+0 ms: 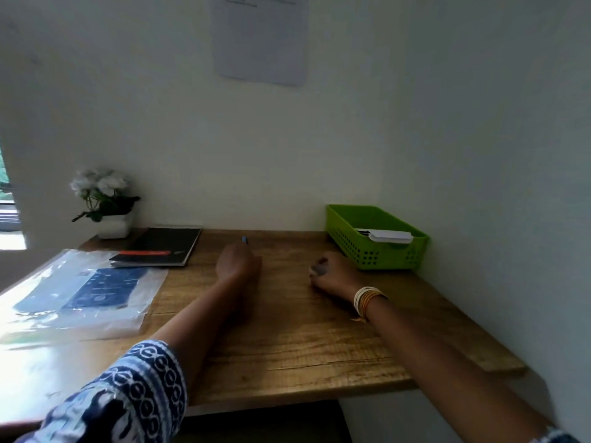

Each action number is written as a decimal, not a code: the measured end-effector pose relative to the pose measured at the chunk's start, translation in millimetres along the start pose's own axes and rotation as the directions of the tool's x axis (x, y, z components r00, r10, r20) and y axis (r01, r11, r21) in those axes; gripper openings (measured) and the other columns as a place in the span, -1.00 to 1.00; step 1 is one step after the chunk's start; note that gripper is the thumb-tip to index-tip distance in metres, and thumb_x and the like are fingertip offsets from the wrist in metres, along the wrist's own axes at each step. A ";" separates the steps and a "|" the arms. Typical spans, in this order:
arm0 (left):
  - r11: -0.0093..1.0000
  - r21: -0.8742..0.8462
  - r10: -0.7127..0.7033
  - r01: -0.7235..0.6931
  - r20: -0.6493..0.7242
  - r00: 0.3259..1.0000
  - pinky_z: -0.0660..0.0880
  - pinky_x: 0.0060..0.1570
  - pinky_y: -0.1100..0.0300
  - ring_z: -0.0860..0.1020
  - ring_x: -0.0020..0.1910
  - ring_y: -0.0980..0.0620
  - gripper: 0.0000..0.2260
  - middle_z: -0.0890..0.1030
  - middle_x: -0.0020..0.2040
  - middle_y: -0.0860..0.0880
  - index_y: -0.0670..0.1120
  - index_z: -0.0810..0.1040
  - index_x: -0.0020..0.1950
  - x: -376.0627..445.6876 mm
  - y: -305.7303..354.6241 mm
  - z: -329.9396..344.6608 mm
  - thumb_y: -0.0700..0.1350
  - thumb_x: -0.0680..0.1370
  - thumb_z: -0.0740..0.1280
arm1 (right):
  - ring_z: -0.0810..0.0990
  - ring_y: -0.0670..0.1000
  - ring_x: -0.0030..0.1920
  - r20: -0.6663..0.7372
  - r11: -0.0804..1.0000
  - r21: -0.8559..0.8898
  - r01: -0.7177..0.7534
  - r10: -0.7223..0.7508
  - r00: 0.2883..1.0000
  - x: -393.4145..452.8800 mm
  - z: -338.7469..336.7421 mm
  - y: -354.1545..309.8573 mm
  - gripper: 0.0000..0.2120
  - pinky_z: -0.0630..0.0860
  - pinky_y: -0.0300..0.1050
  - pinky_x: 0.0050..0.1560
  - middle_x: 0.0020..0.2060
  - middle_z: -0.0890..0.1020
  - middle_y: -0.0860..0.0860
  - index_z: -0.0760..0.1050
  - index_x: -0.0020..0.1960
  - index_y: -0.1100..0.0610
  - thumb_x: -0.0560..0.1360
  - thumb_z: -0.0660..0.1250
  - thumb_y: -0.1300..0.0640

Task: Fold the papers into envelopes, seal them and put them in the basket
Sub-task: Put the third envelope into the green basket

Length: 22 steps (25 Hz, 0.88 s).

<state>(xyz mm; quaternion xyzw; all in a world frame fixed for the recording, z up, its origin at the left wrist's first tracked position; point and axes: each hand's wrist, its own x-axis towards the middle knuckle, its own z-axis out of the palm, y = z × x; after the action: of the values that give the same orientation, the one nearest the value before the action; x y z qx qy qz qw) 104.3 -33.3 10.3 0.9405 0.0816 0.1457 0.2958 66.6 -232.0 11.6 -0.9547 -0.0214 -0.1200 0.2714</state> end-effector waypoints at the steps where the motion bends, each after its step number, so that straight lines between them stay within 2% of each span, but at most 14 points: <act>1: 1.000 0.021 -0.014 0.014 -0.015 1.000 0.48 -0.04 0.09 0.55 0.13 -0.11 -0.67 0.58 0.14 -0.15 -0.15 0.50 0.24 1.3 2.5 1.7 -0.05 0.52 0.34 | 0.59 0.13 0.06 -0.017 1.000 0.014 -0.011 0.011 1.000 9.3 4.0 -1.8 -0.68 0.51 -0.09 0.02 0.04 0.62 0.13 0.54 0.10 0.18 0.42 0.41 0.03; 4: 0.998 0.046 -0.049 0.053 -0.091 0.995 0.52 -0.05 0.08 0.59 0.06 -0.12 -0.77 0.62 0.05 -0.14 -0.15 0.55 0.13 12.1 3.2 10.3 -0.11 0.51 0.30 | 0.60 0.14 0.05 -0.052 0.999 0.019 -0.036 0.037 0.998 42.6 15.5 -2.3 -0.70 0.55 0.00 0.05 0.02 0.63 0.14 0.54 0.04 0.17 0.41 0.40 0.00; 6: 0.997 0.061 -0.041 0.048 -0.114 0.993 0.52 -0.04 0.07 0.59 0.06 -0.13 -0.76 0.62 0.06 -0.15 -0.15 0.55 0.15 18.8 1.1 15.8 -0.16 0.50 0.29 | 0.57 0.19 0.11 -0.064 1.000 -0.019 -0.014 0.013 0.998 65.0 21.7 -0.2 -0.69 0.53 0.03 0.10 0.09 0.60 0.18 0.51 0.07 0.18 0.43 0.39 0.01; 8: 0.996 0.093 -0.008 0.020 -0.128 0.992 0.54 -0.03 0.07 0.59 0.06 -0.13 -0.74 0.61 0.06 -0.15 -0.15 0.53 0.18 23.1 -1.1 18.9 -0.16 0.49 0.30 | 0.55 0.25 0.16 -0.053 0.998 -0.059 0.035 -0.038 0.998 85.2 25.2 0.4 -0.77 0.50 0.06 0.14 0.13 0.58 0.25 0.53 0.05 0.22 0.48 0.35 0.09; 11: 0.996 0.084 0.026 -0.014 -0.143 0.989 0.57 -0.02 0.04 0.59 0.01 -0.13 -0.77 0.62 0.01 -0.14 -0.13 0.54 0.13 28.0 -2.8 23.0 -0.14 0.49 0.31 | 0.49 0.26 0.25 -0.074 1.000 -0.022 0.018 -0.019 0.997 119.3 33.3 6.3 -0.62 0.44 0.06 0.24 0.22 0.53 0.28 0.47 0.23 0.31 0.50 0.35 0.11; 14: 0.997 0.075 0.031 -0.020 -0.145 0.989 0.51 -0.11 0.08 0.59 0.00 -0.11 -0.76 0.62 0.01 -0.11 -0.10 0.56 0.11 33.7 -5.7 27.3 -0.08 0.47 0.33 | 0.50 0.23 0.24 -0.112 0.997 0.062 -0.034 0.041 0.993 140.8 45.5 14.9 -0.54 0.47 0.04 0.22 0.21 0.54 0.25 0.45 0.25 0.27 0.43 0.43 0.10; 18: 0.995 0.084 0.057 -0.046 -0.124 0.991 0.52 -0.12 0.06 0.57 -0.01 -0.09 -0.76 0.60 0.01 -0.08 -0.07 0.55 0.10 33.1 -6.4 26.6 -0.02 0.48 0.34 | 0.56 0.21 0.13 -0.172 0.989 0.138 -0.057 0.081 0.982 145.4 51.2 20.5 -0.56 0.48 -0.03 0.06 0.11 0.58 0.25 0.46 0.17 0.28 0.40 0.47 0.07; 22: 0.995 0.085 0.059 -0.051 -0.090 0.994 0.48 -0.16 0.08 0.57 -0.01 -0.08 -0.75 0.59 0.01 -0.09 -0.10 0.55 0.11 32.3 -0.8 24.2 -0.03 0.47 0.37 | 0.50 0.23 0.23 -0.179 0.983 0.178 -0.050 0.082 0.981 139.7 49.5 21.5 -0.51 0.44 -0.01 0.15 0.22 0.51 0.27 0.38 0.27 0.31 0.43 0.43 0.14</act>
<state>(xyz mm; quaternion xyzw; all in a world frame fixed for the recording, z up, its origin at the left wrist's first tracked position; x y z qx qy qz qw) 142.5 -37.7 -1.8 0.9462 0.0752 0.1934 0.2484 215.2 -227.8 -6.6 -0.9125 0.0254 -0.1968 0.3578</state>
